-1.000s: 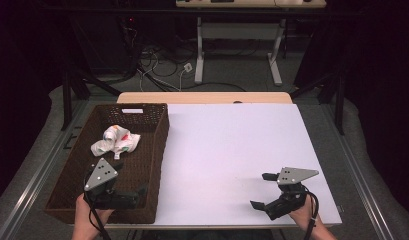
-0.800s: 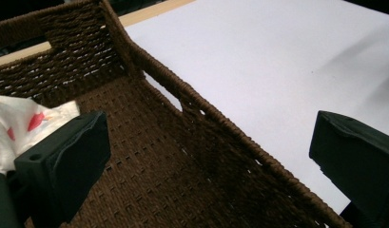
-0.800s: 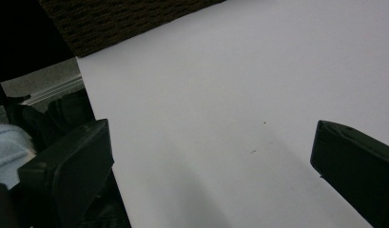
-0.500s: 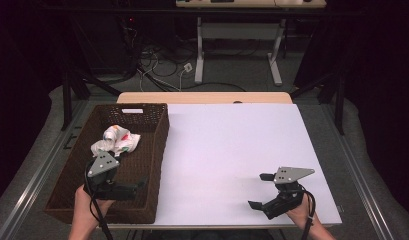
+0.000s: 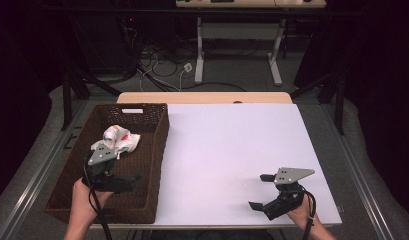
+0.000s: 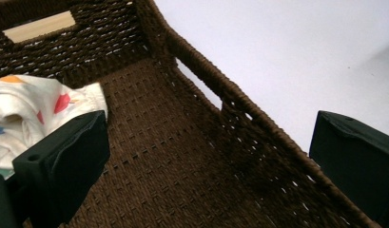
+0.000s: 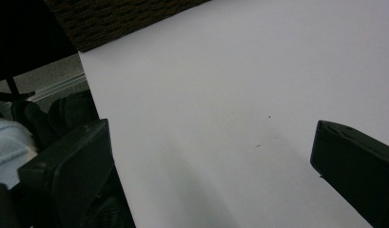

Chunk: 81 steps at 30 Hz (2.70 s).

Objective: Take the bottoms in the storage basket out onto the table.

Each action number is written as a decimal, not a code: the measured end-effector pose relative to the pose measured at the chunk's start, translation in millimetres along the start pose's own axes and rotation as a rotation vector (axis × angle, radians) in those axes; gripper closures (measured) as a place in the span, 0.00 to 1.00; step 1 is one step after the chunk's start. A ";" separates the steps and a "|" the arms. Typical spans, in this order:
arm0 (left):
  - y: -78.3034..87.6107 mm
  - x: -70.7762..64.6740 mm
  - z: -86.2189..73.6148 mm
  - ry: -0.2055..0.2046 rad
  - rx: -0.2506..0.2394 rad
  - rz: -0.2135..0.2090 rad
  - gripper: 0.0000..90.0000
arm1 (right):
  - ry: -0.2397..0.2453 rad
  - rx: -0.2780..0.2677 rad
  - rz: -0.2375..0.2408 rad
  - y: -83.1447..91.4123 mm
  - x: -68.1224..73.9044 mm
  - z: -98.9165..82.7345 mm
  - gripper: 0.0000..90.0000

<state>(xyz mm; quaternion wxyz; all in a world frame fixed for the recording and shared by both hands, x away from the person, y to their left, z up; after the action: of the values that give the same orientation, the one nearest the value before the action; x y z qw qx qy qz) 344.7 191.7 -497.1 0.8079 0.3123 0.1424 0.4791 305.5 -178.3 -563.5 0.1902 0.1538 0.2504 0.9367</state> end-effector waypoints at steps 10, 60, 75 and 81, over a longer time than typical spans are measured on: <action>-6.9 12.2 5.8 0.005 0.032 0.005 0.00 | 0.001 0.008 -0.004 -4.6 -1.7 0.3 0.00; -55.6 89.0 39.5 0.058 0.197 0.092 0.00 | -0.012 0.017 -0.006 -0.7 -1.8 -2.7 0.00; -71.7 108.1 39.9 0.065 0.237 0.098 0.00 | -0.014 0.020 -0.004 -1.1 -3.9 -3.0 0.00; -77.0 113.6 40.5 0.076 0.242 0.115 0.00 | -0.010 0.027 -0.001 0.3 -1.9 -2.8 0.00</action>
<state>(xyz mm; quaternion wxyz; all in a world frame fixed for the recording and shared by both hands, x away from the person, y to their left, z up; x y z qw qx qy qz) 475.7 248.3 -507.6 0.7296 0.3967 0.2112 0.5154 306.1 -180.6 -566.0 0.1896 0.1608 0.2622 0.9324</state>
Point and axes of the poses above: each handheld gripper's, and its own axes: y roughly backward along the jaws, z roughly out of its top, x roughly to its left, the point moved 10 cm from there along -y, roughly forward along the jaws, and after that the axes turned 6 degrees about z, right-handed, at the moved point
